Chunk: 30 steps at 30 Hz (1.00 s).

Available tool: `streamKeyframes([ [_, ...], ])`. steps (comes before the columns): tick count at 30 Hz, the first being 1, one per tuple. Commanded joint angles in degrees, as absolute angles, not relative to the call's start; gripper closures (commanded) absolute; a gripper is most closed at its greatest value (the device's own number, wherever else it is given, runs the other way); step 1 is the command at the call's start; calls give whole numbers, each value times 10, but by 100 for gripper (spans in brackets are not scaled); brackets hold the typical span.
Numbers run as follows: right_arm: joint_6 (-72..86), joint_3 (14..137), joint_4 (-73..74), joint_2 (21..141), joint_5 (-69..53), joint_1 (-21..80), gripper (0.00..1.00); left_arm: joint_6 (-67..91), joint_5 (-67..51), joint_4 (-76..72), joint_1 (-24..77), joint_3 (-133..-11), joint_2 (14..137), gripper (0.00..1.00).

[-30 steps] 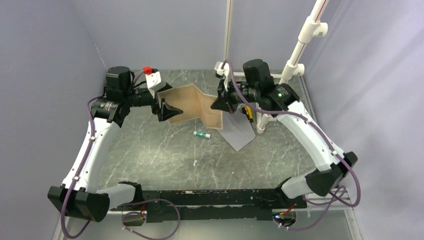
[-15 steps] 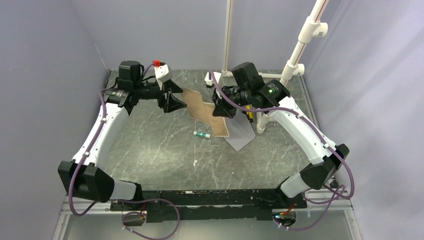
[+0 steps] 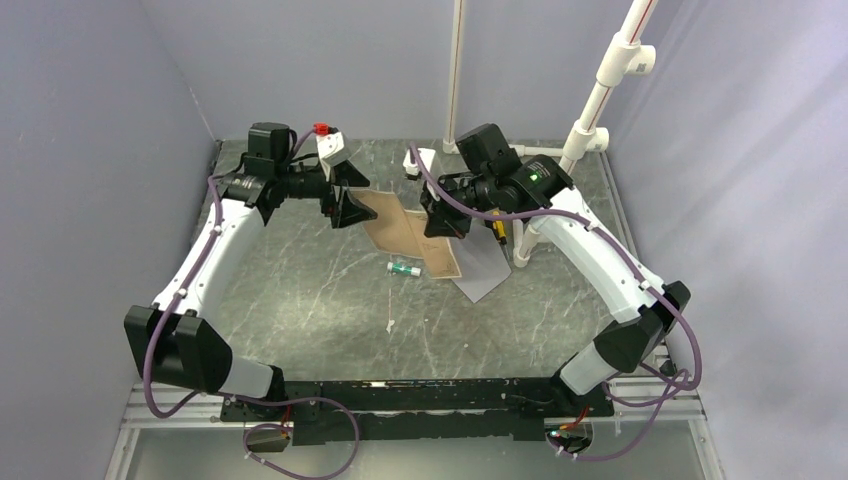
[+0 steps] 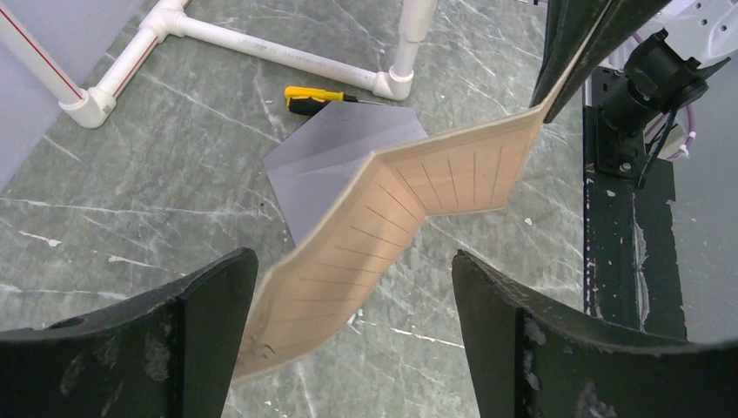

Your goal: Place the letter into the envelope and seal it

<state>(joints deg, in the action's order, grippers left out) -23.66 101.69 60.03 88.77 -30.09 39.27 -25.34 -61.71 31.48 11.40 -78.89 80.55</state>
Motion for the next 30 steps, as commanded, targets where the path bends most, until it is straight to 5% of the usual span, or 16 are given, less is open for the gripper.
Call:
streamKeyframes([
  [1,-250,1049,613,892,-316,397,100,-249,-640,281,116,-804,811,13],
  [17,-249,1049,613,879,-350,398,100,-356,-729,473,116,-888,882,62],
  [21,-251,1045,616,877,-351,398,100,-358,-736,475,117,-887,885,58],
  [30,-255,1046,622,883,-363,401,100,-376,-725,491,127,-892,894,30],
])
